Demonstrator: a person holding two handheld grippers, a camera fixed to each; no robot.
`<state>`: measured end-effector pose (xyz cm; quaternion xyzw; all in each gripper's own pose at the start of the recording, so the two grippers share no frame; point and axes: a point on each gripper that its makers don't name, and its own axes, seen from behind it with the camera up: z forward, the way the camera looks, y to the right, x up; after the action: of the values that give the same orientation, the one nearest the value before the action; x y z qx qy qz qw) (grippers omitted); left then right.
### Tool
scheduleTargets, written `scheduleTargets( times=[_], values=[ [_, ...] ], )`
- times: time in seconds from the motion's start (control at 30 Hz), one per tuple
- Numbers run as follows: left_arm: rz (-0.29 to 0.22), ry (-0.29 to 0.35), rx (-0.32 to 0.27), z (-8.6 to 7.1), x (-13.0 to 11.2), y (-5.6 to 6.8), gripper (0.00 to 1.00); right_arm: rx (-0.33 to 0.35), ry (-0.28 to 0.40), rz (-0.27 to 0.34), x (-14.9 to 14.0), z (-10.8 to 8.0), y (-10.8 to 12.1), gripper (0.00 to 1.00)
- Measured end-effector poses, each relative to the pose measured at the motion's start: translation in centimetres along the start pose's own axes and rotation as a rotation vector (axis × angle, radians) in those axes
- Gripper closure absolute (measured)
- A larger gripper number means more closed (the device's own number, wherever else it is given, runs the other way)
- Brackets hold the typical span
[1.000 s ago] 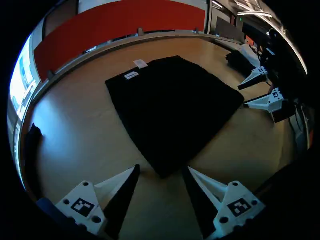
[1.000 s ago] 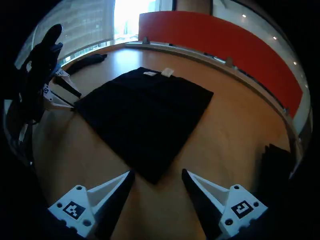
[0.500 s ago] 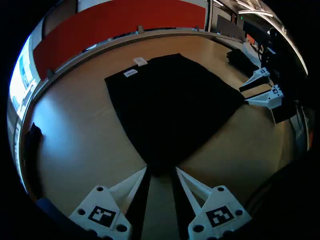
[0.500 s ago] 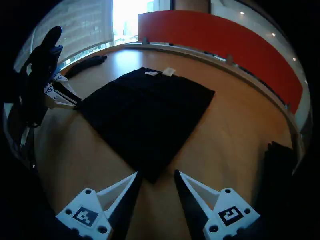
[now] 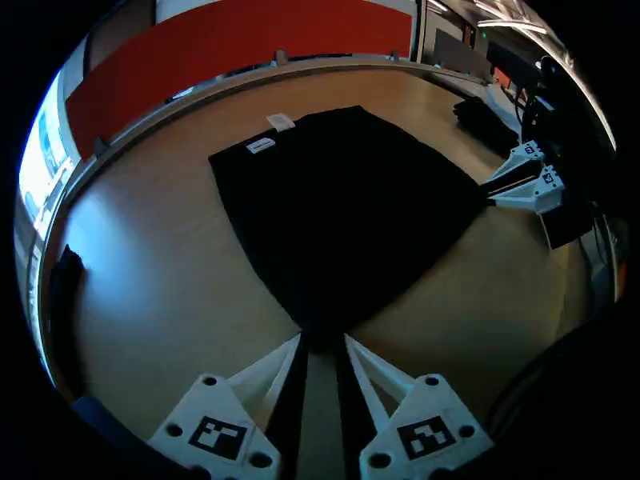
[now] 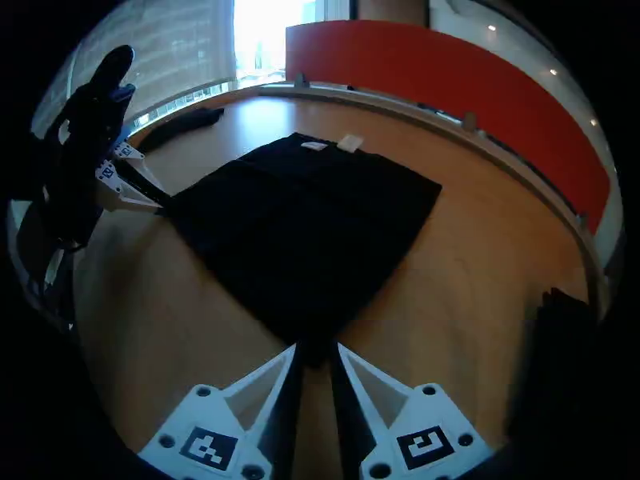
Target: Fold towel
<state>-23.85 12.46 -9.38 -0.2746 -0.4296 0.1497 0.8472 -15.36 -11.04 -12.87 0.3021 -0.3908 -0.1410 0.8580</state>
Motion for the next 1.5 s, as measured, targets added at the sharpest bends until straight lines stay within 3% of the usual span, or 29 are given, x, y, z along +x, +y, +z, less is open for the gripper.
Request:
scheduleTargets(
  times=[0.13,0.47,0.7,1.1,1.5],
  values=[
    [-0.003,-0.004,-0.005,0.0,0.1,0.3,0.90,0.008,-0.002,0.019,0.2,-0.1,0.1,0.82],
    [-0.021,0.002,-0.014,-0.2,0.6,1.0,0.92,0.008,0.009,0.038,0.6,-0.8,0.5,0.86],
    [-0.039,0.014,-0.007,-1.2,1.2,0.9,0.92,0.004,0.029,0.030,1.5,-1.7,0.5,0.86],
    [-0.051,0.032,0.010,-4.6,2.5,1.2,0.92,-0.006,0.083,0.011,4.5,-5.0,0.1,0.86],
    [-0.067,0.022,0.008,-8.7,3.2,2.5,0.92,-0.005,0.122,0.005,6.9,-9.1,-0.5,0.86]
  ],
)
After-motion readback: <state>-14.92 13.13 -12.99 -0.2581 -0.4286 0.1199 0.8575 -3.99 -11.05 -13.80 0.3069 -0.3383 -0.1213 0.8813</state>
